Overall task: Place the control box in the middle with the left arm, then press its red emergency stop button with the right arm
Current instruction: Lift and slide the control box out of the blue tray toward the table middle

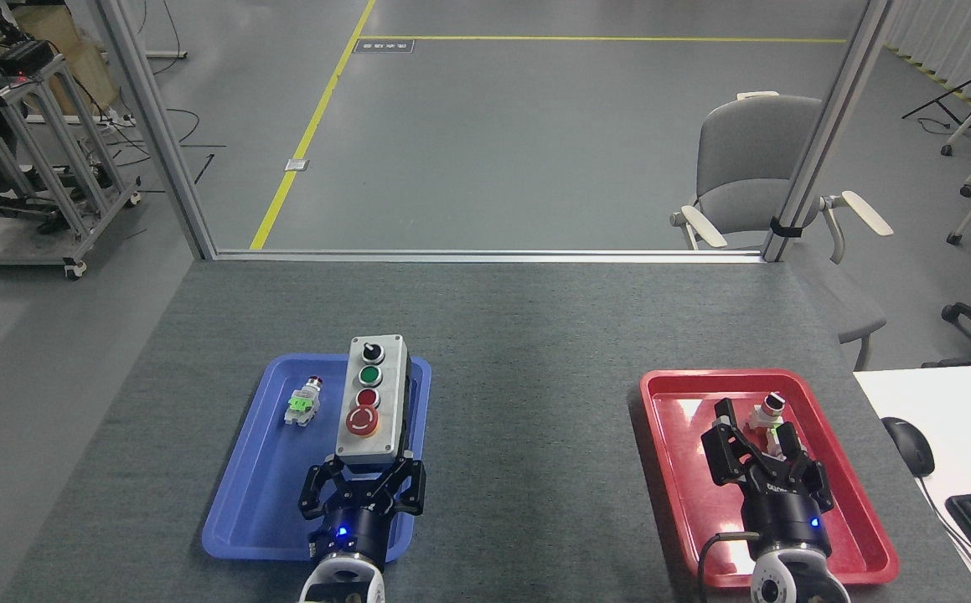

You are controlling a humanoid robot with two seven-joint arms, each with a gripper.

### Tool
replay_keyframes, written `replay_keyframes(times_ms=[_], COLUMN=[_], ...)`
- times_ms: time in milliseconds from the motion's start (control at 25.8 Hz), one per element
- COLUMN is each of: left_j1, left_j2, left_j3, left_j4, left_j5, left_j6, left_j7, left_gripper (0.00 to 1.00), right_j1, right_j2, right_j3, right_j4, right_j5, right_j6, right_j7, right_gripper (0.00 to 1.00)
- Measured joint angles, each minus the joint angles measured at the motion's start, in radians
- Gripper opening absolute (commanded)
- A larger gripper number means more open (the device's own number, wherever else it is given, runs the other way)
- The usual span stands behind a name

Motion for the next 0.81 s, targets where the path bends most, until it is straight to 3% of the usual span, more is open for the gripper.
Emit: replay_keyframes(times_ms=[271,542,813], left_j1=[-0.117,-0.188,-0.196], left_j2=[-0.044,-0.047,-0.047], left_j3=[-0.122,-0.333,-0.586], left_j4=[0.099,0.214,0.228], left_j5=[0.025,0.151,0.276], left_j6=[0.023,0.095,0.336], left_j7=[-0.036,-0.038,-0.037], left_gripper=[0.0,0.0,0.0], right_j1=[0.001,0.0,0.0], right_j2=[0.0,-0.003,-0.011], right_j3=[-0.001,-0.012,-0.019], right_j4=[0.0,0.0,0.0], right_j5=[0.0,0.0,0.0], right_j6=[0.001,0.002,0.0], right_j7=[0.003,-0.002,-0.002], right_gripper=[0.99,0.99,0.99])
